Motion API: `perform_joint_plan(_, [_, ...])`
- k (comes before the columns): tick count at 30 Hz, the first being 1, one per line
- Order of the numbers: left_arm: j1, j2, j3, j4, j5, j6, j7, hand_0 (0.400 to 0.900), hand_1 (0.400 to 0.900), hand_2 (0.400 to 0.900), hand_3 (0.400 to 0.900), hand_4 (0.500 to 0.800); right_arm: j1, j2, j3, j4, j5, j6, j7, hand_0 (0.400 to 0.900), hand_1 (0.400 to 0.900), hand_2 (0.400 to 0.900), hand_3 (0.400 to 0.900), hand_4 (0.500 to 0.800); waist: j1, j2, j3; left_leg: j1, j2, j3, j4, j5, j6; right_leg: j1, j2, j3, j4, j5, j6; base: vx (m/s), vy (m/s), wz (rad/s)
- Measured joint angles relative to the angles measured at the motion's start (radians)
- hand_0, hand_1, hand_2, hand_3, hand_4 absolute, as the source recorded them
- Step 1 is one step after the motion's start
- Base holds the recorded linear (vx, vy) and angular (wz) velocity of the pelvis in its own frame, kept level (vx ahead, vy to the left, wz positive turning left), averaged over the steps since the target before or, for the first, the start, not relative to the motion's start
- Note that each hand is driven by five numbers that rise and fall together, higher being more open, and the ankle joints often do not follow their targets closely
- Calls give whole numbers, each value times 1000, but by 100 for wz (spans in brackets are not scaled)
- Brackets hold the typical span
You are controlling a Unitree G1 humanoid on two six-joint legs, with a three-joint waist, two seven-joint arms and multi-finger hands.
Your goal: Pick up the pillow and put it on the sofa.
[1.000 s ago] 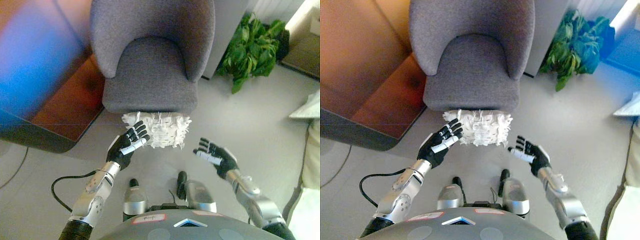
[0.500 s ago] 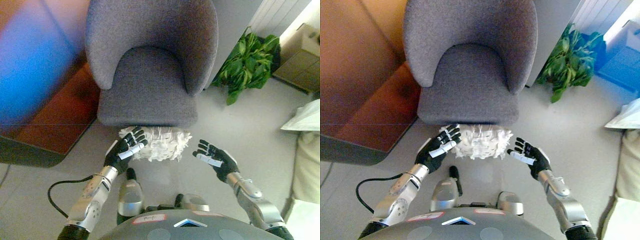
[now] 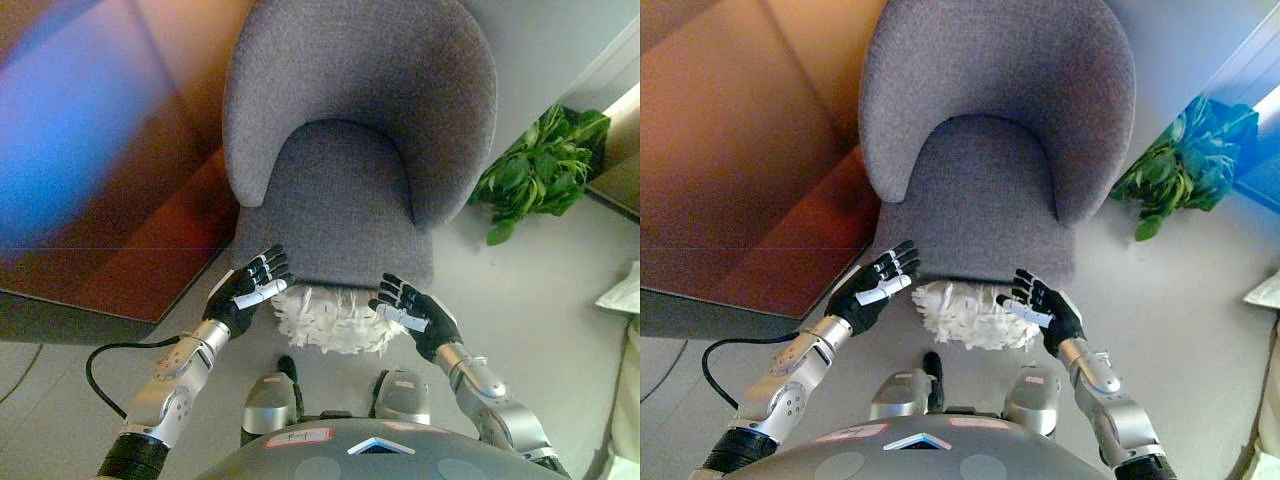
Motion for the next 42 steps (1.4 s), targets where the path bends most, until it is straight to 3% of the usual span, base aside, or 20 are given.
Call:
perform_joint_plan(1, [0, 0, -4, 0, -1, -4, 5, 900, 900, 900, 900, 800, 8, -6, 0, 2, -6, -8, 3, 900, 900, 900, 900, 800, 4, -8, -5, 3, -2, -4, -2, -6, -29, 2, -22, 5, -79, 26, 37, 194, -296, 45])
perform_joint_plan(2, [-1, 5, -10, 0, -1, -5, 9, 900, 900, 900, 900, 800, 9, -6, 2, 7, -9, -9, 5, 900, 900, 900, 900, 800, -1, -33, -12, 2, -11, -8, 1, -8, -46, 16, -41, 5, -165, 57, 52, 154, -269, 43])
perform_joint_plan(3, [0, 18, -10, 0, -1, -6, 11, 900, 900, 900, 900, 800, 4, -4, 6, 13, -9, -9, 6, 900, 900, 900, 900, 800, 0, -57, -13, -3, -16, -29, 9, -12, -69, 45, -59, 12, -266, 103, 38, 146, -245, 40])
perform_joint_plan(5, [10, 66, -14, -9, -2, -5, 11, 900, 900, 900, 900, 800, 5, 10, 12, 28, -9, -9, 6, 900, 900, 900, 900, 800, 2, -122, -19, -15, -15, -62, 23, -28, -115, 88, -66, 23, -279, 201, -15, 143, -210, 31])
perform_joint_plan(6, [24, 96, -14, -9, -3, -5, 13, 900, 900, 900, 900, 800, 6, 22, 13, 44, -10, -8, 8, 900, 900, 900, 900, 800, 10, -157, -32, -18, 0, -55, 39, -34, -155, 117, -57, 11, -307, 130, 71, 137, -184, 21])
perform_joint_plan(8, [51, 44, -18, 8, -5, 11, 26, 900, 900, 900, 900, 800, -30, -17, -13, 60, -52, -6, 3, 900, 900, 900, 900, 800, 3, -83, -39, -33, 116, -81, 51, -28, -188, 138, 51, -42, -321, 110, 27, 157, -181, 25])
perform_joint_plan(10, [68, 15, -18, 7, -9, 20, 25, 900, 900, 900, 900, 800, -40, -61, -19, 60, -77, -6, 3, 900, 900, 900, 900, 800, 4, -54, -46, -21, 146, -81, 19, -11, -177, 144, 83, -56, -326, 108, 18, 127, -112, 25])
perform_joint_plan(14, [75, -1, -11, -18, -9, 27, 28, 900, 900, 900, 900, 800, -33, -105, -35, 60, -176, -1, -1, 900, 900, 900, 900, 800, 2, -45, -49, 19, 150, -76, -65, 29, -234, 188, 94, -83, -364, 113, 23, 90, -69, 29])
perform_joint_plan(19, [70, 30, 6, -22, -9, 28, 30, 900, 900, 900, 900, 800, -38, -102, -27, 52, -359, -1, 14, 900, 900, 900, 900, 800, 4, -78, -38, -3, 123, -88, -61, 39, -231, 194, 74, -83, -381, 114, 24, 12, -45, 29])
perform_joint_plan(25, [21, 92, 28, -22, -13, 22, 25, 900, 900, 900, 900, 800, -170, -191, -1, 52, -519, -3, 10, 900, 900, 900, 900, 800, 9, -47, 57, -134, 125, -144, 24, 36, -224, 97, 49, -66, -286, 102, 19, -199, -70, 27])
perform_joint_plan(30, [-131, 117, 27, -28, -64, -48, 45, 900, 900, 900, 900, 800, -349, -233, 6, 68, -539, -8, -20, 900, 900, 900, 900, 800, 6, -32, 224, -383, 133, -166, 237, 17, -201, -111, -5, -19, -70, 32, 7, -252, -2, 19])
perform_joint_plan(32, [-185, 117, 27, -28, -93, -98, 74, 900, 900, 900, 900, 800, -406, -234, 8, 70, -545, -10, -29, 900, 900, 900, 900, 800, 9, -29, 281, -494, 132, -168, 339, -4, -191, -202, -32, 0, 21, -5, 29, -224, 33, 11])
perform_joint_plan(35, [-219, 117, 25, -27, -100, -144, 121, 900, 900, 900, 900, 800, -461, -256, 29, 74, -547, -11, -37, 900, 900, 900, 900, 800, 8, -15, 320, -643, 133, -166, 448, -11, -173, -344, -59, 28, 129, -20, 26, -222, 44, 9])
perform_joint_plan(42, [-228, 114, 25, -24, -121, -186, 171, 900, 900, 900, 900, 800, -525, -275, 50, 82, -538, -12, -47, 900, 900, 900, 900, 800, 7, 7, 342, -825, 145, -141, 585, -26, -146, -519, -88, 72, 252, -35, 36, -171, 65, 5])
